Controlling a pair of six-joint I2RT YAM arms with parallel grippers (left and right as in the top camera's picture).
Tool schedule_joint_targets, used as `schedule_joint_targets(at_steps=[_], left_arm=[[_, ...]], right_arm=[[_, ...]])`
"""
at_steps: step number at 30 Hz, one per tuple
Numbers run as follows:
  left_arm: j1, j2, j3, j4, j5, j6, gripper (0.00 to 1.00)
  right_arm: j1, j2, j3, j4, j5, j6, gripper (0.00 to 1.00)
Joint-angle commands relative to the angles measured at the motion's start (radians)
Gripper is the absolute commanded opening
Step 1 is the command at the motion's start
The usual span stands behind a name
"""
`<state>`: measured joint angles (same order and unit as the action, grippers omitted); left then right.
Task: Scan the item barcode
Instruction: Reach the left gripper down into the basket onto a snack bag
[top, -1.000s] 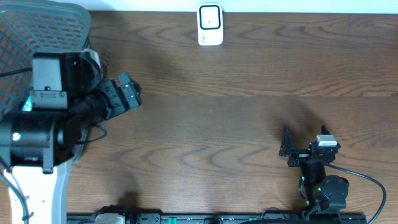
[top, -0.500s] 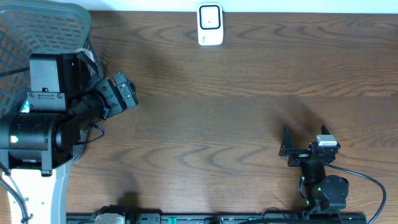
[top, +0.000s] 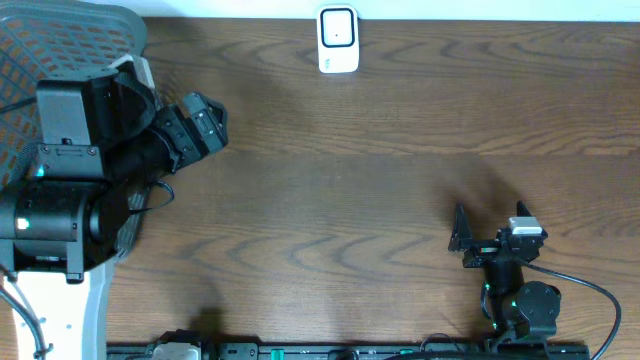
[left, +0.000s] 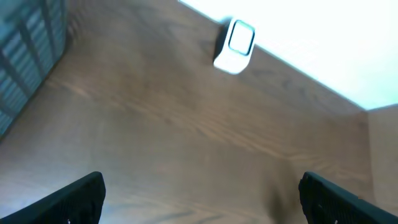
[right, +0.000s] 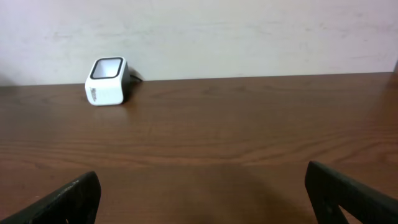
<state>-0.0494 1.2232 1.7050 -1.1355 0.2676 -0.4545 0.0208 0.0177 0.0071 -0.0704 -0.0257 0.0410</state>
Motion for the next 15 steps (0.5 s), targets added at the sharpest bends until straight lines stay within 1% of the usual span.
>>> schedule_joint_targets(at_steps=[1, 4, 7, 10, 13, 15], left_arm=[[0.052, -0.005, 0.102, 0.027, 0.008, 0.017, 0.98], [0.138, 0.015, 0.24, 0.027, -0.023, 0.083, 0.98], [0.204, 0.031, 0.322, 0.022, -0.095, 0.103, 0.98], [0.263, 0.034, 0.338, 0.009, -0.272, 0.123, 0.98], [0.323, 0.064, 0.337, -0.055, -0.538, 0.126, 0.98], [0.36, 0.094, 0.333, -0.08, -0.68, 0.126, 0.98]], right_arm=[[-0.008, 0.0, -0.001, -0.005, 0.008, 0.01, 0.99], [-0.008, 0.0, -0.001, -0.005, 0.008, 0.01, 0.99], [-0.008, 0.0, -0.001, -0.005, 0.008, 0.01, 0.99], [-0.008, 0.0, -0.001, -0.005, 0.008, 0.01, 0.99], [-0.008, 0.0, -0.001, -0.005, 0.008, 0.01, 0.99], [-0.008, 0.0, -0.001, -0.005, 0.008, 0.01, 0.99]])
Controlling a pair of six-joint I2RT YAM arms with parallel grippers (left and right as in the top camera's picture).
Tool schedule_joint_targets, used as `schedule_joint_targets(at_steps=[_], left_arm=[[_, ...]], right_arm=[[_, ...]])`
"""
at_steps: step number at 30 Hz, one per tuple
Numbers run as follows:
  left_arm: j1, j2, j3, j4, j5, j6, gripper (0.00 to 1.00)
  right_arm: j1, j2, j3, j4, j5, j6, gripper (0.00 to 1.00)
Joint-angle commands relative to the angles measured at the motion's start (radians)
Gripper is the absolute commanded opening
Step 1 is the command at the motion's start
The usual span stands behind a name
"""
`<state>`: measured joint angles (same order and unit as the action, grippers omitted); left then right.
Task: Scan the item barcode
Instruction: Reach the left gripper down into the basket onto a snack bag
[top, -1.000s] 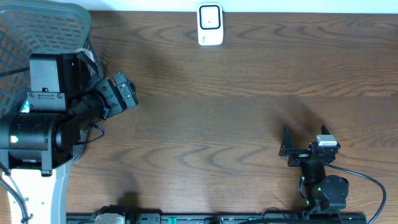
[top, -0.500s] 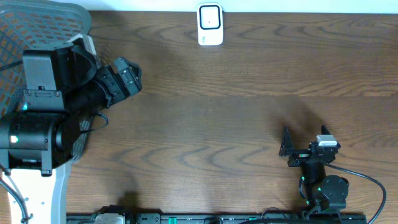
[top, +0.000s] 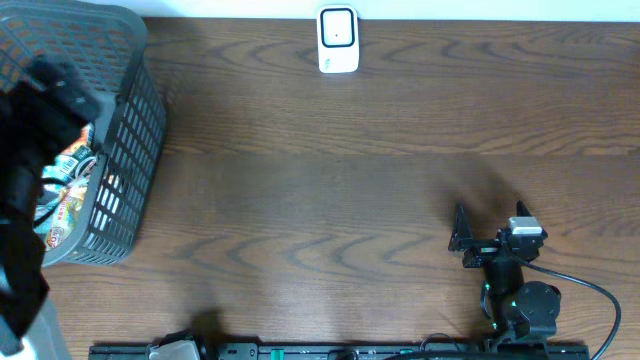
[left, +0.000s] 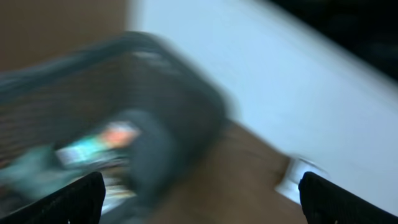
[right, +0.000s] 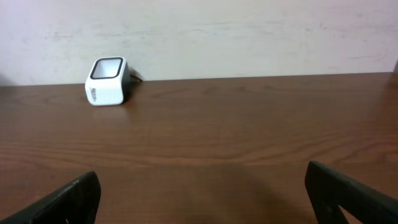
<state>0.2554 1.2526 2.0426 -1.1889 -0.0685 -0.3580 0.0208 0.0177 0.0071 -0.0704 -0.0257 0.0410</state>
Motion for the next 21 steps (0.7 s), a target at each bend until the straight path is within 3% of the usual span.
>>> schedule_joint_targets(at_steps=[1, 4, 10, 13, 21], left_arm=[[0.078, 0.084, -0.006, -0.032, -0.417, 0.029, 0.97], [0.141, 0.134, -0.01, -0.032, -0.505, 0.029, 0.98], [0.187, 0.218, -0.011, -0.05, -0.489, 0.028, 0.98], [0.184, 0.235, -0.011, -0.109, -0.4, 0.028, 0.98], [0.219, 0.286, -0.092, -0.164, -0.395, 0.029, 0.98]], right_arm=[[-0.008, 0.0, -0.001, -0.005, 0.008, 0.01, 0.99], [-0.008, 0.0, -0.001, -0.005, 0.008, 0.01, 0.99], [-0.008, 0.0, -0.001, -0.005, 0.008, 0.01, 0.99], [-0.008, 0.0, -0.001, -0.005, 0.008, 0.01, 0.99], [-0.008, 0.0, -0.001, -0.005, 0.008, 0.01, 0.99]])
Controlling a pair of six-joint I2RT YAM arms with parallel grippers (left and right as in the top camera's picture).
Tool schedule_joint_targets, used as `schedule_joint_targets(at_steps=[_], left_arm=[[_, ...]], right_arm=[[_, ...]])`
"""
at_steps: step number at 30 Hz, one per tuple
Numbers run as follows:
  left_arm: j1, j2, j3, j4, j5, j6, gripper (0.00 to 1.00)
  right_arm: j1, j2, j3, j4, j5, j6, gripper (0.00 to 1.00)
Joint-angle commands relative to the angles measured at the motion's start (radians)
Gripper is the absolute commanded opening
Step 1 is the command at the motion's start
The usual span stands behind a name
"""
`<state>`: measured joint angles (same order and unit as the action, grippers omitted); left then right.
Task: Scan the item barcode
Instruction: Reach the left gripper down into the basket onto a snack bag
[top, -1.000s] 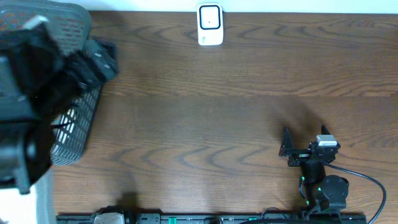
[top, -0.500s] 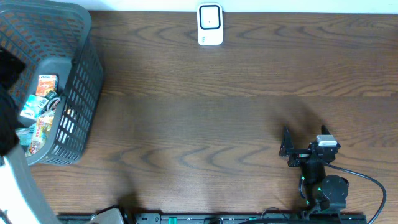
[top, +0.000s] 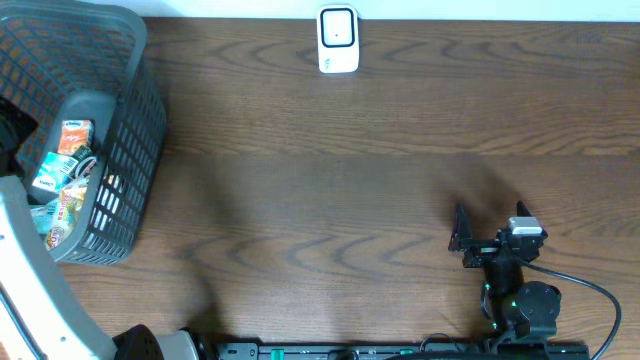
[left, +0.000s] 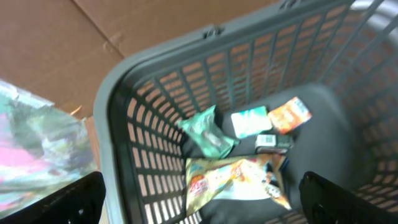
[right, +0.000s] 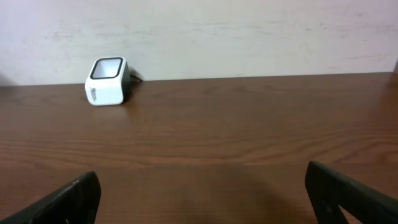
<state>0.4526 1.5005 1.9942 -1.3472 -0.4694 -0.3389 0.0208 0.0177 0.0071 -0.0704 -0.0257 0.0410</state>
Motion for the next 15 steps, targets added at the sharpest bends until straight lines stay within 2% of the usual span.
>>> schedule_joint_targets(at_steps=[1, 4, 8, 15], left_arm=[[0.028, 0.049, -0.053, -0.006, 0.006, 0.01, 0.97], [0.041, 0.089, -0.066, -0.005, 0.041, 0.011, 0.98], [0.041, 0.161, -0.067, -0.019, 0.07, 0.109, 0.98], [0.041, 0.252, -0.068, -0.05, 0.066, 0.194, 0.98]], right_arm=[[-0.008, 0.0, -0.001, -0.005, 0.008, 0.01, 0.99], [-0.008, 0.0, -0.001, -0.005, 0.008, 0.01, 0.99], [-0.008, 0.0, -0.001, -0.005, 0.008, 0.01, 0.99], [-0.008, 0.0, -0.001, -0.005, 0.008, 0.01, 0.99]])
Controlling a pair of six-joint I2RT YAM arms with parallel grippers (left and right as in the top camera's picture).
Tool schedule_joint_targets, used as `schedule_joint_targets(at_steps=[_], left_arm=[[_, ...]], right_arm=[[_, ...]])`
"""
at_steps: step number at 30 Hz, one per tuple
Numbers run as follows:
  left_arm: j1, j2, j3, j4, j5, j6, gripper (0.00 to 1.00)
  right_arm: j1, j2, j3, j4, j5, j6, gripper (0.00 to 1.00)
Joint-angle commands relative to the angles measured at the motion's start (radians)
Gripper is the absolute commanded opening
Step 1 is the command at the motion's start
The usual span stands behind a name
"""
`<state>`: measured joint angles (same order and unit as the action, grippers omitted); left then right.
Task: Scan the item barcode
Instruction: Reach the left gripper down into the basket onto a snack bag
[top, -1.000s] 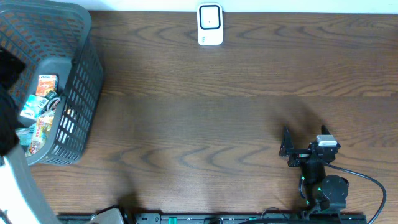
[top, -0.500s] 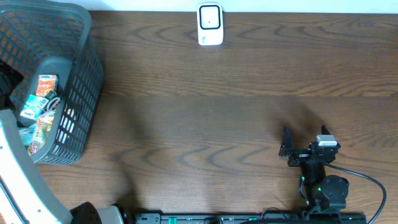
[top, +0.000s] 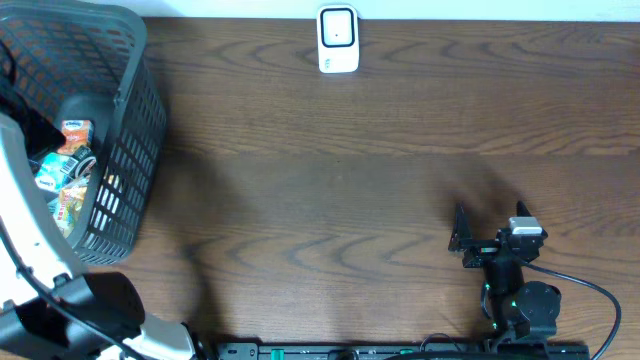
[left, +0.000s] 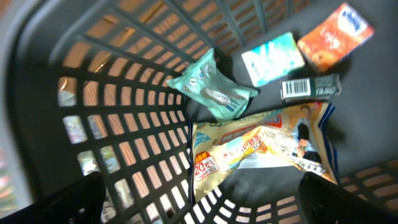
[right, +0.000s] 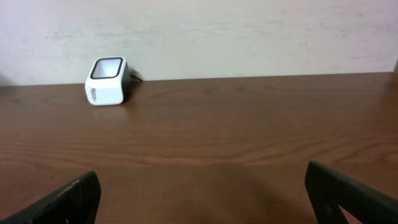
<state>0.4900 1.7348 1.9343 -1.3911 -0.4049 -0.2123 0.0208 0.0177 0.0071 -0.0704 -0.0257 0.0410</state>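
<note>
A dark grey mesh basket (top: 135, 110) stands at the table's left end. My left gripper (left: 199, 208) hangs open over its inside, nothing between the fingers. Below it lie a large yellowish snack bag (left: 261, 158), a mint-green pouch (left: 211, 90), a pale teal pack (left: 272, 58), an orange packet (left: 336, 34) and a small dark box (left: 310, 87) with its barcode label facing up. The white scanner (top: 338, 40) sits at the far edge, also showing as the scanner (right: 107, 81) on the right wrist side. My right gripper (top: 490, 218) rests open at the near right.
The basket's walls (left: 124, 124) rise round the left gripper on the left and near sides. Brown wooden table (top: 330, 190) runs between basket and right arm. A pale wall (right: 217, 31) stands behind the scanner.
The left wrist view has closed in on the packets on the basket's floor; before, it took in the whole basket from higher up. The right arm has not moved.
At first the left arm lay over the basket with its open gripper facing the table and scanner. Then it had swung left, the basket showing blurred. After that it looked down into the basket, and now sits lower over the packets. The right gripper stayed open throughout.
</note>
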Motion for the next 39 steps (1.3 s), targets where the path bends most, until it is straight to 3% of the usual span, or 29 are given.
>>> schedule_joint_targets(at_steps=[1, 13, 18, 22, 25, 39], left_arm=[[0.005, 0.021, -0.008, -0.003, -0.004, 0.071, 0.98], [0.131, 0.025, -0.009, 0.008, -0.014, 0.077, 0.97], [0.206, 0.026, -0.016, 0.031, 0.167, 0.099, 0.98], [0.237, 0.026, -0.032, 0.071, 0.394, 0.226, 0.98], [0.232, 0.026, -0.057, 0.092, 0.477, 0.307, 0.99], [0.201, 0.026, -0.36, 0.228, 0.37, 0.397, 0.97]], right_arm=[[-0.008, 0.0, -0.001, -0.005, 0.008, 0.01, 0.99], [-0.008, 0.0, -0.001, -0.005, 0.008, 0.01, 0.99], [-0.008, 0.0, -0.001, -0.005, 0.008, 0.01, 0.99], [-0.008, 0.0, -0.001, -0.005, 0.008, 0.01, 0.99], [-0.008, 0.0, -0.001, -0.005, 0.008, 0.01, 0.99], [-0.008, 0.0, -0.001, -0.005, 0.008, 0.01, 0.99]])
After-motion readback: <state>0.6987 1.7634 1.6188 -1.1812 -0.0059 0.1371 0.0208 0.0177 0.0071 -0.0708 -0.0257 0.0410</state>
